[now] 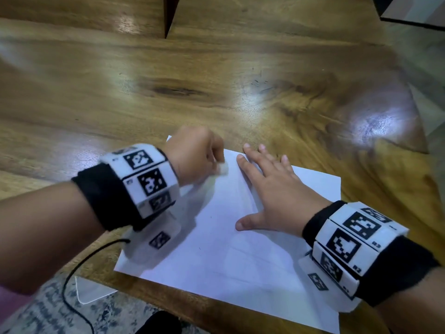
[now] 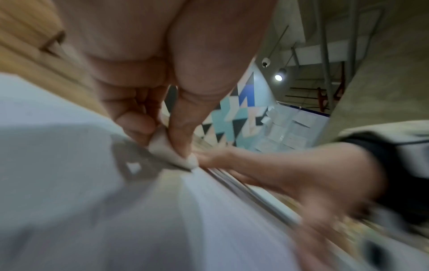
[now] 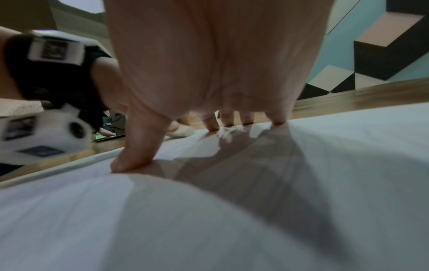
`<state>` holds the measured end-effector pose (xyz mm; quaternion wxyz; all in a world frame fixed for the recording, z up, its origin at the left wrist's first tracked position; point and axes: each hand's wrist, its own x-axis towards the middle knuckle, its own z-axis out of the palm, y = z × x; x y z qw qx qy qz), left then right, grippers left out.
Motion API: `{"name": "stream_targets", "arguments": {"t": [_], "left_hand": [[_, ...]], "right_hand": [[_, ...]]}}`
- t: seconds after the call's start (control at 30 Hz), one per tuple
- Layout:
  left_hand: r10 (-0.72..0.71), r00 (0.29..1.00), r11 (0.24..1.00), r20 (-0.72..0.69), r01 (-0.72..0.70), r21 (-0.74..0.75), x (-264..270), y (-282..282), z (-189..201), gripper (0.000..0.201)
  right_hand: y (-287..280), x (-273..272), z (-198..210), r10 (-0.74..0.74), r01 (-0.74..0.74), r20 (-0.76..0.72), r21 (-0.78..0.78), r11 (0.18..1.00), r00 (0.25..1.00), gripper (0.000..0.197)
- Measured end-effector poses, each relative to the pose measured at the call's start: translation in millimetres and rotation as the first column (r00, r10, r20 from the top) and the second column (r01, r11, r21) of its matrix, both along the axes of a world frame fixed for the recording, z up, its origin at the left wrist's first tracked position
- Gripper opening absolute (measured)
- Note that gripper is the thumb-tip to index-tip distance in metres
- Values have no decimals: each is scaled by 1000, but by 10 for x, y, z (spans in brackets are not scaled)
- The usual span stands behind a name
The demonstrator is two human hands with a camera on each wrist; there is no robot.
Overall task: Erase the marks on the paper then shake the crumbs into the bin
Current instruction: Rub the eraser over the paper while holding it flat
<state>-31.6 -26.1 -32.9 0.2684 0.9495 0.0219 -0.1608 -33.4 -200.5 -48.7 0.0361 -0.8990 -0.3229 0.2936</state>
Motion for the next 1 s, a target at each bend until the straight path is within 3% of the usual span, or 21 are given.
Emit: {"name": "stream_targets", "arguments": {"t": [0.1, 0.3, 0.47, 0.63, 0.83, 1.0], "left_hand": [[75, 995, 997, 67, -76, 8, 157, 1, 22, 10], [-141, 985, 990, -103, 140, -18, -126, -65, 7, 7], [34, 999, 999, 42, -34, -17, 197, -13, 24, 12], [-162, 985, 986, -56, 163, 18, -69, -110, 7, 7], [-34, 998, 999, 56, 32, 41, 178, -78, 42, 10], [-223, 973, 975, -65, 223, -7, -112, -158, -9, 8]], "right_hand": [[-5, 1, -5, 0, 0, 2, -2, 1000, 1000, 118], [-8, 3, -9, -10, 10, -3, 10, 1000, 1000, 118], [-3, 1, -7, -5, 5, -1, 7, 1000, 1000, 118], [-4, 5, -8, -16, 16, -2, 20, 1000, 1000, 118], [-7, 2, -8, -8, 8, 3, 13, 1000, 1000, 118], [-10, 4, -18, -21, 21, 2, 27, 999, 1000, 119]]}}
